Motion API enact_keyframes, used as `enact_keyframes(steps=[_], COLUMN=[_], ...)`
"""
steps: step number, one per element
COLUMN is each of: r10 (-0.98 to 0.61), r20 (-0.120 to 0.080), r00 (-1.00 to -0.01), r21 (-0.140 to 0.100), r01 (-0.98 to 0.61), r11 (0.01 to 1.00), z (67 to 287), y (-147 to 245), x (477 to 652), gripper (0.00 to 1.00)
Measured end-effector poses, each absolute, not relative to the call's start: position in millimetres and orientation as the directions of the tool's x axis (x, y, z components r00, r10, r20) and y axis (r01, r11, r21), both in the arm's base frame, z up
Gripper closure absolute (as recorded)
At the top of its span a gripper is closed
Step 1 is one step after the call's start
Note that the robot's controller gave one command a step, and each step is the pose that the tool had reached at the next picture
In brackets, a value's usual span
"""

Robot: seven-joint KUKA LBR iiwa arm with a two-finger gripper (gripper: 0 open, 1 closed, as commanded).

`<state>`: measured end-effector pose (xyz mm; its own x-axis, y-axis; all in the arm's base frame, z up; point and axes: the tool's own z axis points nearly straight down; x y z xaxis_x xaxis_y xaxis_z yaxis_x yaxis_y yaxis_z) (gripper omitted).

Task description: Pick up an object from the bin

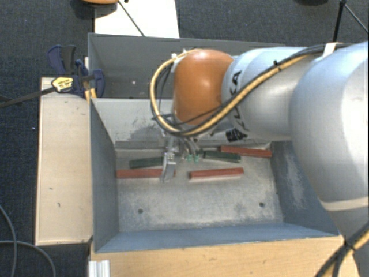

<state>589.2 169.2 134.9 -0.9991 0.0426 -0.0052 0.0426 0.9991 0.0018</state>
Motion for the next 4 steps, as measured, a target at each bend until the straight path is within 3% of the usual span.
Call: enact_keyframes(steps=[1,2,3,4], r10=[-0.058,-0.131,-0.346,-0.343], r20=[-0.002,-0.004,-0.003,-0.002], r00=[-0.998,-0.991,-0.938,-0.939], r21=[0.001,0.001,0.0,0.0], r01=[-0.058,-0.131,-0.346,-0.343], r11=[0.998,0.991,0.938,0.939], z=[102.1,70.6,71.6,71.6], y=[171.8,188.3,165.7,165.7], x=[578.9,592.3,591.7,591.7], gripper=[0.0,0.0,1.0,1.0])
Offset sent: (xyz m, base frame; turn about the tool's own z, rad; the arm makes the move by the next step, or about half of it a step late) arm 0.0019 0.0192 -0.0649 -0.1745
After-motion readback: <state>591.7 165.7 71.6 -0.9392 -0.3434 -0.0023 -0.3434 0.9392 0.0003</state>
